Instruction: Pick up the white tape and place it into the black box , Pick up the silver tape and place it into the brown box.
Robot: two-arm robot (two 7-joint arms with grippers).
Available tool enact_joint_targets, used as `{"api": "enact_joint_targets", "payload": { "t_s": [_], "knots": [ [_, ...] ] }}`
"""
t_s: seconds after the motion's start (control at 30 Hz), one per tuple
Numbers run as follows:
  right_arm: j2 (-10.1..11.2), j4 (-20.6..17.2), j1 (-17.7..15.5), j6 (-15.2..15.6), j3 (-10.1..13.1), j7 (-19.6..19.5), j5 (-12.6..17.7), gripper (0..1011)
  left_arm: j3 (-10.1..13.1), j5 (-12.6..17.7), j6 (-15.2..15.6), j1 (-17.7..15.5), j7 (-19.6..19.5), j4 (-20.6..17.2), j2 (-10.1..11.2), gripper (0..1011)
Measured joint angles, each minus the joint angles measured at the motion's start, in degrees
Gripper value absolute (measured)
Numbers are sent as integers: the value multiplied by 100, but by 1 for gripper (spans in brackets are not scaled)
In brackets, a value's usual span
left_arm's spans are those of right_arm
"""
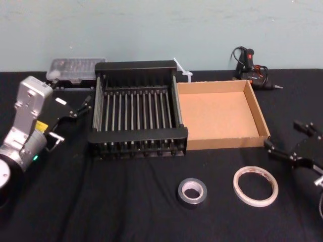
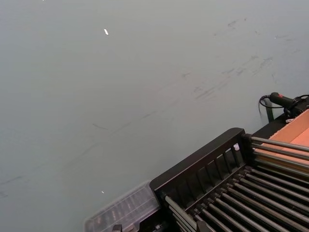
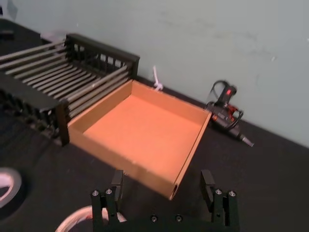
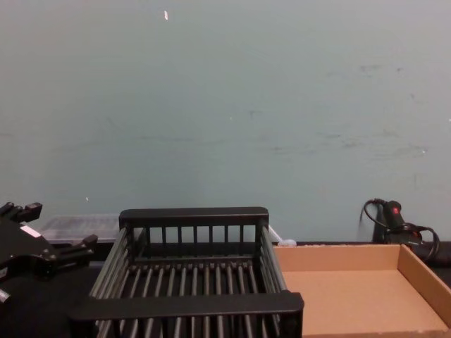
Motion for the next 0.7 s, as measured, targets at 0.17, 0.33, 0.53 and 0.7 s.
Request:
{"api": "enact_joint_targets", "payload": {
  "t_s": [0.17, 0.33, 0.53, 0.7],
  "knots": [
    [13, -14, -104, 188, 14, 83, 9, 1002, 0, 0, 0, 0, 0, 0, 0, 1001],
    [-15, 24, -130, 471, -14, 146, -14, 1002, 0, 0, 0, 0, 0, 0, 0, 1001],
    [-105, 99, -65, 788, -67, 202, -65, 1002, 0, 0, 0, 0, 0, 0, 0, 1001],
    [-199, 180, 10, 973, -112, 237, -111, 1002, 0, 0, 0, 0, 0, 0, 0, 1001]
  ]
}}
